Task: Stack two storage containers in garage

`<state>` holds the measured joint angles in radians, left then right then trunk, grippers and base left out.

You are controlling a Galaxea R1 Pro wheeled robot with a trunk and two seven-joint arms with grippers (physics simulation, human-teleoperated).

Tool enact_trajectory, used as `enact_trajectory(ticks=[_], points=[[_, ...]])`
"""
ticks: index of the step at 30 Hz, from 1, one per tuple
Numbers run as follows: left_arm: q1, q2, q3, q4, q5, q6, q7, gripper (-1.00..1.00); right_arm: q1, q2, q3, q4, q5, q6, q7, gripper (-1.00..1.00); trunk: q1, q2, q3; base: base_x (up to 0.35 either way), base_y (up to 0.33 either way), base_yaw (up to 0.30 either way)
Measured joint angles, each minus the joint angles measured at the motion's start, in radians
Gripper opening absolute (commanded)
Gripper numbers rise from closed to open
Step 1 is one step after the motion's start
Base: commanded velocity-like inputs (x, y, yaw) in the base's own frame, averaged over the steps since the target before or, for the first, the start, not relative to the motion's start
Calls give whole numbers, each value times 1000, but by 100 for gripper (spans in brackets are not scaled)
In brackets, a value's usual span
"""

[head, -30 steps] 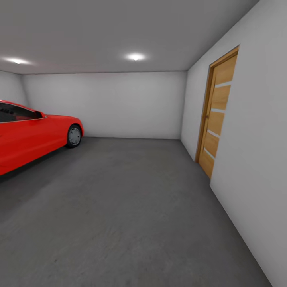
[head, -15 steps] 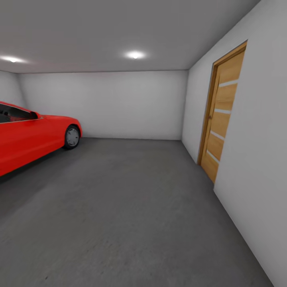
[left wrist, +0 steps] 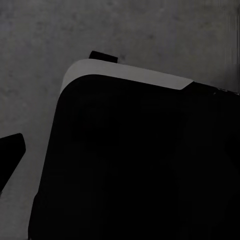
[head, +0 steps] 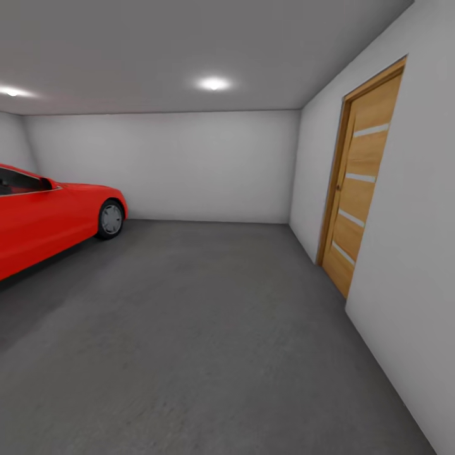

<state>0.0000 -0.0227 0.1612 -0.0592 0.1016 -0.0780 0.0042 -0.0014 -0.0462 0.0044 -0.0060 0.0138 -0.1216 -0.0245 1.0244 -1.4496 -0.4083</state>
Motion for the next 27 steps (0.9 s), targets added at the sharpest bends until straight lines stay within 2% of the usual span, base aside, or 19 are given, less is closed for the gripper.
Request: enact_trajectory(ticks=[4,12,27], points=[[0,0,0,0,0,0,0,100,0,4,1,1,2,-1,0,100,0,0,0,324,0,0],[0,0,0,0,0,0,0,100,0,6,-16,3,-32,-3,-2,100,0,0,0,324,0,0],[0,0,0,0,0,-3,0,100,0,5,-12,0,-31,0,37,100,0,0,0,324,0,0]])
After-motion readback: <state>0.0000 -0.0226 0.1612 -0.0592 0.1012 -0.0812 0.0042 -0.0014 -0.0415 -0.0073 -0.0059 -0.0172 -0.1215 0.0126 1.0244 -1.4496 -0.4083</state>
